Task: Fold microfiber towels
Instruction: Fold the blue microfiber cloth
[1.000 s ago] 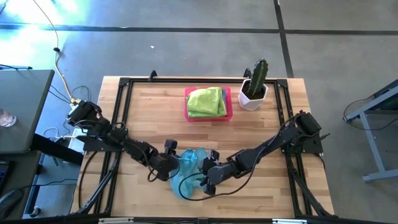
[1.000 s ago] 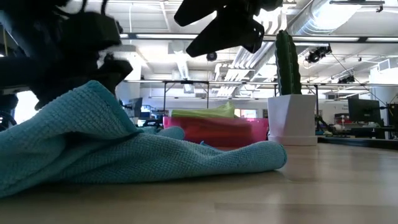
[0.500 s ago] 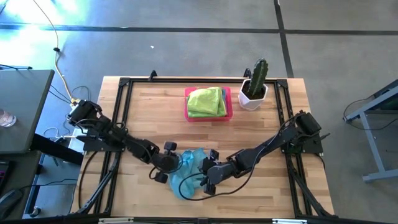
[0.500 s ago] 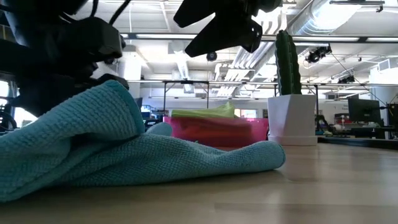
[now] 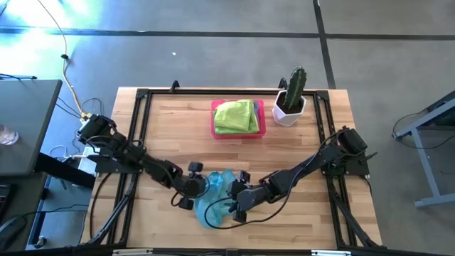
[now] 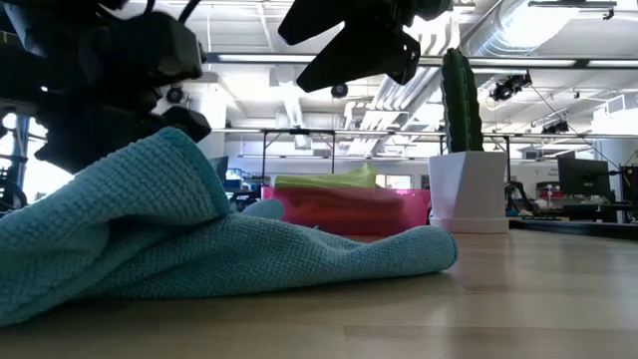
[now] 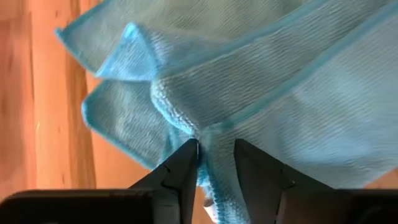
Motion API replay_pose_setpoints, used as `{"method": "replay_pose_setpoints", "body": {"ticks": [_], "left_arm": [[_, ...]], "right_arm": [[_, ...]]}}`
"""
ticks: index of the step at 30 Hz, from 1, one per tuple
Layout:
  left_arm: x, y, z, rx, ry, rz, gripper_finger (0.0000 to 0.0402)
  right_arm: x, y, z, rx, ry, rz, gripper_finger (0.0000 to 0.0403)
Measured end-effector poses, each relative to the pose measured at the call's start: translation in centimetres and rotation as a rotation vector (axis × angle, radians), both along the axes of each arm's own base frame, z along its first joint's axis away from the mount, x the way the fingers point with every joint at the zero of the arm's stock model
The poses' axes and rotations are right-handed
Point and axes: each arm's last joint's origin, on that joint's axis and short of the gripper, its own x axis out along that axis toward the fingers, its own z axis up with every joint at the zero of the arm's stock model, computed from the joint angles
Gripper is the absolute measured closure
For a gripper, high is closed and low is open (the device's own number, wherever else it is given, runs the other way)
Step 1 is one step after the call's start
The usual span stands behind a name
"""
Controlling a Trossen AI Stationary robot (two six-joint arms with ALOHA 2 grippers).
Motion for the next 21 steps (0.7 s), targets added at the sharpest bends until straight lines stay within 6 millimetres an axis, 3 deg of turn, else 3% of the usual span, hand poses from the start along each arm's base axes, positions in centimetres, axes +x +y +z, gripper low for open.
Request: {"method": "replay_pose_setpoints", "body": {"ticks": [13,21], "left_arm": [[0.3,-1.8,1.2,-0.007,-0.025,-0.065,0.0395],[-0.1,-1.6,0.9,0.011,0.028,-0.071,0.038]], "right_arm": [[-0.1,-0.1,-0.2,-0.012,0.022,0.0,0.0179],[-0.1,-0.1,-0.2,-0.011,0.022,0.0,0.0179]]}}
